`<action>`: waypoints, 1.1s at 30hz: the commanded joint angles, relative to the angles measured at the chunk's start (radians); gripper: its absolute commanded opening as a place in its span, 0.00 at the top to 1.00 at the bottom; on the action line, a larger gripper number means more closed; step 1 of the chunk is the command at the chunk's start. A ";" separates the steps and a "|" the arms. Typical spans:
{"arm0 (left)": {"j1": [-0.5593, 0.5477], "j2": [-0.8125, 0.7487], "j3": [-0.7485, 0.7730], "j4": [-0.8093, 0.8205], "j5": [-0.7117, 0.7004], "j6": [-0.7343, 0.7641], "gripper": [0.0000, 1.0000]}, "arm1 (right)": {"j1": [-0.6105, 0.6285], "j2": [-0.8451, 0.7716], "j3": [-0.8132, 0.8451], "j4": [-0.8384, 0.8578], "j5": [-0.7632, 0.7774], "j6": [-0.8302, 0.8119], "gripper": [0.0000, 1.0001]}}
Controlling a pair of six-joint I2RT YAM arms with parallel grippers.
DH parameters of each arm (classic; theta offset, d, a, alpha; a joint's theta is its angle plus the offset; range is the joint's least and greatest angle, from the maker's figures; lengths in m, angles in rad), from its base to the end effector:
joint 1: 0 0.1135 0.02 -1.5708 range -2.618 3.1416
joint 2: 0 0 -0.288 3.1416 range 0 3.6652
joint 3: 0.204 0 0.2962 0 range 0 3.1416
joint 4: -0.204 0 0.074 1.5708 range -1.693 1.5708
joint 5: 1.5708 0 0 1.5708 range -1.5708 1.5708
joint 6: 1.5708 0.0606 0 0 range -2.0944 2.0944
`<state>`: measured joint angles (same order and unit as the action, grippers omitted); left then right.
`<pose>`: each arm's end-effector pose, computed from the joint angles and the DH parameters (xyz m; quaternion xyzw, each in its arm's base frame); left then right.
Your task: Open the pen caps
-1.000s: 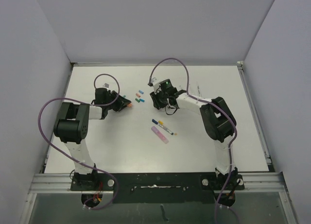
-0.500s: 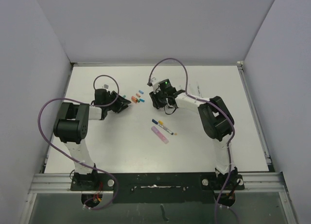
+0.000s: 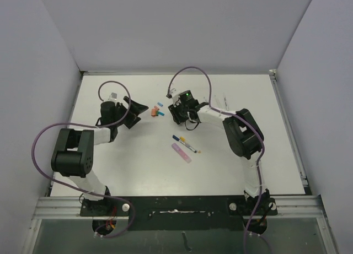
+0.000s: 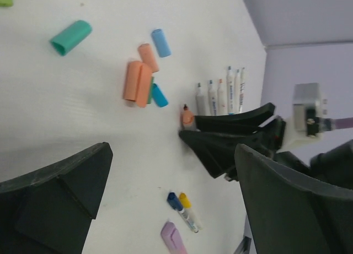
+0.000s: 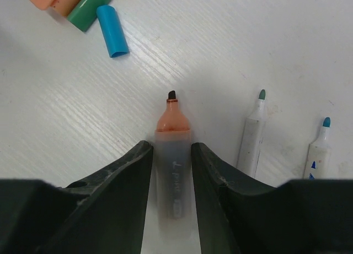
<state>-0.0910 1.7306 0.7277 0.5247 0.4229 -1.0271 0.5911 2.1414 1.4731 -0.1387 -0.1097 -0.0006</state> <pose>0.3833 -0.0600 0.1261 -0.2796 0.7948 -0.4214 0.3355 0.4391 0.3027 0.1263 -0.2897 0.8804 0.1569 0.3412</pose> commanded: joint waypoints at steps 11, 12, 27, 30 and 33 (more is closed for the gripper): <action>0.005 -0.164 -0.070 0.313 0.018 -0.055 0.02 | 0.008 -0.039 0.014 0.067 0.021 -0.018 0.48; 0.005 -0.162 -0.073 0.324 0.020 -0.059 0.02 | 0.008 -0.056 0.008 0.075 0.022 -0.020 0.46; -0.007 -0.111 -0.036 0.361 0.133 -0.048 0.02 | 0.007 -0.379 -0.225 -0.006 0.016 -0.002 0.29; -0.009 -0.115 -0.036 0.349 0.138 -0.045 0.02 | 0.012 -0.428 -0.288 -0.050 0.030 0.010 0.29; -0.010 -0.118 -0.037 0.345 0.140 -0.041 0.02 | 0.019 -0.474 -0.354 -0.070 0.044 0.021 0.28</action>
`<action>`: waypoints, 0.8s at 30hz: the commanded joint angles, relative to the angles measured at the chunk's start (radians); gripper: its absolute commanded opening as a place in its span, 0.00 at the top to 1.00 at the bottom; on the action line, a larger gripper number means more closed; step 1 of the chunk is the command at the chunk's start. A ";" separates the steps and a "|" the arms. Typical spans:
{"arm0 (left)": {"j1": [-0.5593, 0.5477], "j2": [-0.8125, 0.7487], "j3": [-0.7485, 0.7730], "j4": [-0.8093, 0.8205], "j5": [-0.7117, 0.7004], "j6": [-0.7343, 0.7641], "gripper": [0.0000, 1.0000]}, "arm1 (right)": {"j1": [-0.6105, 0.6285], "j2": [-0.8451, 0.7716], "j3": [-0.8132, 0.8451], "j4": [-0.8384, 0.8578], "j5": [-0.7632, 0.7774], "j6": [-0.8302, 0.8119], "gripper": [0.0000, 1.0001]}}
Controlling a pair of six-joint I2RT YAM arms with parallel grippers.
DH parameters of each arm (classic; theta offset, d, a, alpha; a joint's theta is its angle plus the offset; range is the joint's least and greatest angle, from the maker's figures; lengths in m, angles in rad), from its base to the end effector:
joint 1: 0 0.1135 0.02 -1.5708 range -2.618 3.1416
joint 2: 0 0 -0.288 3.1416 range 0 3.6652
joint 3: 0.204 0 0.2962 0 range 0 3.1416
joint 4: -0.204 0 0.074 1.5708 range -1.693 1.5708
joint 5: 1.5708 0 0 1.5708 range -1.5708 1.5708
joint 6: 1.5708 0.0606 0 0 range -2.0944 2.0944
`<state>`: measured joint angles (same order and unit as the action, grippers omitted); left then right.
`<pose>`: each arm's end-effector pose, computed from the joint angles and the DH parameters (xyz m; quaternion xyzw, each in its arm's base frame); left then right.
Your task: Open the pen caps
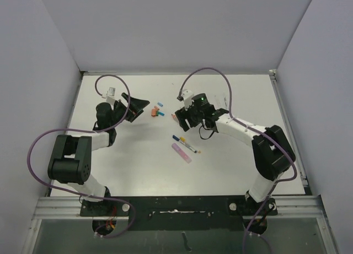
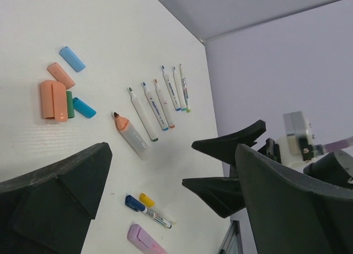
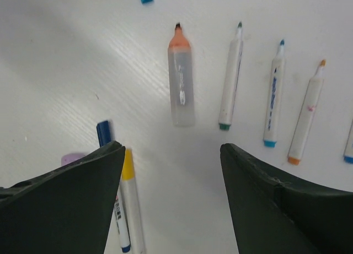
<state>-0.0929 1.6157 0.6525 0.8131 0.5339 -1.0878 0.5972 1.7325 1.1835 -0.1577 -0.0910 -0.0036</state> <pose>0.3681 -0.0653 0.1785 -0.1978 0.7247 -0.5163 0.4112 0.3668 0.2561 0.2103 -0.2866 0.8609 0.1618 0.3879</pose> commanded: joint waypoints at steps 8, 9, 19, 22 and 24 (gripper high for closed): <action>-0.016 0.003 0.038 0.054 0.029 0.019 0.02 | 0.043 -0.128 -0.168 -0.079 0.054 0.042 0.29; -0.017 0.005 0.038 0.056 0.029 0.019 0.02 | 0.046 -0.127 -0.173 -0.083 0.059 0.043 0.29; -0.022 0.007 0.035 0.056 0.025 0.017 0.02 | 0.056 -0.100 -0.195 -0.068 0.088 0.051 0.31; -0.022 0.011 0.032 0.059 0.024 0.017 0.02 | 0.056 -0.087 -0.189 -0.065 0.088 0.047 0.32; -0.022 0.013 0.030 0.062 0.024 0.017 0.02 | 0.056 -0.077 -0.182 -0.065 0.087 0.046 0.33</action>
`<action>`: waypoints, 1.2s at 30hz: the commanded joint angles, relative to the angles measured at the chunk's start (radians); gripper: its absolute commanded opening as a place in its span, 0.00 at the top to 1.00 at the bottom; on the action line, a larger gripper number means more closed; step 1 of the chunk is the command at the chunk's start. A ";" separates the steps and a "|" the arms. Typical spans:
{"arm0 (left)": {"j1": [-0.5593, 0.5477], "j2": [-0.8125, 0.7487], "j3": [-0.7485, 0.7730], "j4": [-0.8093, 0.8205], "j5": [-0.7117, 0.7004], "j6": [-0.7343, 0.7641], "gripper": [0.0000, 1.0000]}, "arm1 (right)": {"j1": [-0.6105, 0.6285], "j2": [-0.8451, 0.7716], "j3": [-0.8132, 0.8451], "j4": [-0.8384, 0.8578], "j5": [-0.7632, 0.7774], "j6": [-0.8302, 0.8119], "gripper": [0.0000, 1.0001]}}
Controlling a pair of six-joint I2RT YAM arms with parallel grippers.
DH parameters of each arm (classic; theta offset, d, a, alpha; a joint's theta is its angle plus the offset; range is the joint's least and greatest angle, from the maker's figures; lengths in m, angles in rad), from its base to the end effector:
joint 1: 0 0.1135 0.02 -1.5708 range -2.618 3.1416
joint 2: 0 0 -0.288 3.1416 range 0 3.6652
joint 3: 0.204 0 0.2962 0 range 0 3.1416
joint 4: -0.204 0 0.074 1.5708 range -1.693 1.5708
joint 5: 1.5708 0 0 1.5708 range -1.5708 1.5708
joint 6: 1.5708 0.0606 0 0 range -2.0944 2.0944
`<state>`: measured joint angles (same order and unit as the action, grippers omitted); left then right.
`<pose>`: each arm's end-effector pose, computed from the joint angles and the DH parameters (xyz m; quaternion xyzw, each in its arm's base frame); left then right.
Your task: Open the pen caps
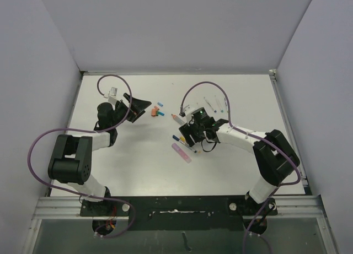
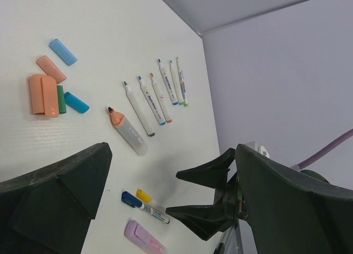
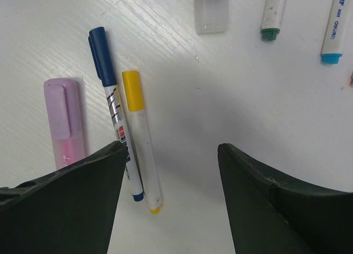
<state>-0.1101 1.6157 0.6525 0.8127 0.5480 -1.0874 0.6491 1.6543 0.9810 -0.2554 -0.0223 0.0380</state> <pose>0.3664 -0.0723 0.1785 -0.1869 0.7274 -0.5232 0.4028 0.3089 0.2361 0.1588 -0.2888 0.9038 0.1162 0.2935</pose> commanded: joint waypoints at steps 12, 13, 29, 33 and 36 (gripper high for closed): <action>-0.005 0.020 0.024 0.066 0.005 0.015 0.02 | 0.004 0.046 0.035 0.048 0.012 0.002 0.35; -0.005 0.021 0.024 0.067 0.006 0.013 0.02 | 0.005 0.049 0.035 0.049 0.012 0.003 0.35; -0.005 0.032 0.018 0.074 0.007 0.011 0.02 | 0.004 0.084 0.042 0.042 -0.001 0.010 0.44; -0.005 0.032 0.018 0.074 0.009 0.008 0.02 | 0.004 0.085 0.037 0.032 -0.005 0.014 0.58; -0.005 0.025 0.022 0.062 0.009 0.011 0.02 | 0.004 0.087 0.032 0.024 -0.011 0.015 0.68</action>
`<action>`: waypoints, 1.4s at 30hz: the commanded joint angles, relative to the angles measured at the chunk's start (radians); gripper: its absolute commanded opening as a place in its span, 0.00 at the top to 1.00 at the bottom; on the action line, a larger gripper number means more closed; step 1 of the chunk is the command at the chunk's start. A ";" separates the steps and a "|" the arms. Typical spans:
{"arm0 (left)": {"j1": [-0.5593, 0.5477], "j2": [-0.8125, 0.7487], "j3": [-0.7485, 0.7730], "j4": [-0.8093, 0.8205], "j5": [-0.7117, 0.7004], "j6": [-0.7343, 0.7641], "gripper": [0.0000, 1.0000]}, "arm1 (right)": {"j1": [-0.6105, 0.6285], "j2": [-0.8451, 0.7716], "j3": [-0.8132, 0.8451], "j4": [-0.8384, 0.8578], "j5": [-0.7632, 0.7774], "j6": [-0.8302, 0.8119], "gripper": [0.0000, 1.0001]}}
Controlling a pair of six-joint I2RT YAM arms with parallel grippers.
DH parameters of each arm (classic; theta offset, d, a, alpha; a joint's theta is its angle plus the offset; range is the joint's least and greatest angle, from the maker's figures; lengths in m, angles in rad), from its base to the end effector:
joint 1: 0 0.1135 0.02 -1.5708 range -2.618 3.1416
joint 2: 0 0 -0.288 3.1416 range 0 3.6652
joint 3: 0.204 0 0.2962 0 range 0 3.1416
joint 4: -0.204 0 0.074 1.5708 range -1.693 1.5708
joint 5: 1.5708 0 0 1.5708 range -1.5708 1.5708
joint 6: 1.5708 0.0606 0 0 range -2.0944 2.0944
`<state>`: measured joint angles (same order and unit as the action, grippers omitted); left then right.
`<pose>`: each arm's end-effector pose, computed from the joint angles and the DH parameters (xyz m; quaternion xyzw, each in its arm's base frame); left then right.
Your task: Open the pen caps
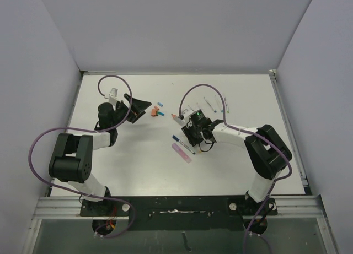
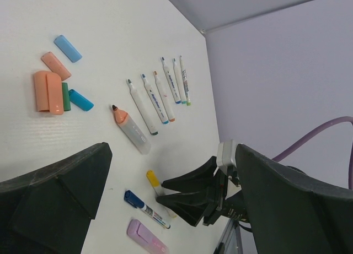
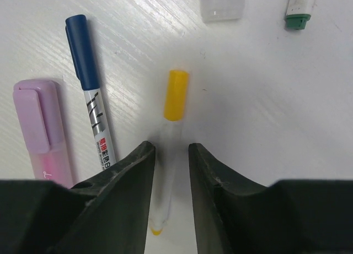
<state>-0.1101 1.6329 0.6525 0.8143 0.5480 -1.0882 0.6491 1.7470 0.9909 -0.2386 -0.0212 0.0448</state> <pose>0.3675 -0.0724 0.1726 -0.1909 0.7308 -0.5213 0.3971 0.3147 0.2404 0.1288 -0.2882 0.9144 0.1061 0.2637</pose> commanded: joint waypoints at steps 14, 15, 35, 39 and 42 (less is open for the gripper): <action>-0.104 -0.045 0.096 -0.183 -0.066 0.096 0.03 | 0.005 -0.055 0.070 0.003 -0.005 -0.049 0.94; -0.123 -0.043 0.103 -0.198 -0.076 0.100 0.03 | 0.005 -0.063 0.081 0.006 -0.007 -0.054 0.94; -0.256 0.067 0.188 -0.181 -0.074 0.084 0.10 | 0.004 -0.088 0.264 0.107 -0.165 -0.007 0.94; -0.259 0.082 0.188 -0.154 -0.065 0.072 0.16 | 0.004 -0.080 0.277 0.125 -0.195 0.002 0.94; -0.262 0.097 0.189 -0.126 -0.057 0.059 0.25 | 0.006 -0.075 0.283 0.136 -0.209 0.009 0.95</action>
<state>-0.3626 1.7016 0.7986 0.5930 0.4732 -1.0176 0.6495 1.7061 1.2243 -0.1707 -0.1848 0.0345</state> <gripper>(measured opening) 0.800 0.147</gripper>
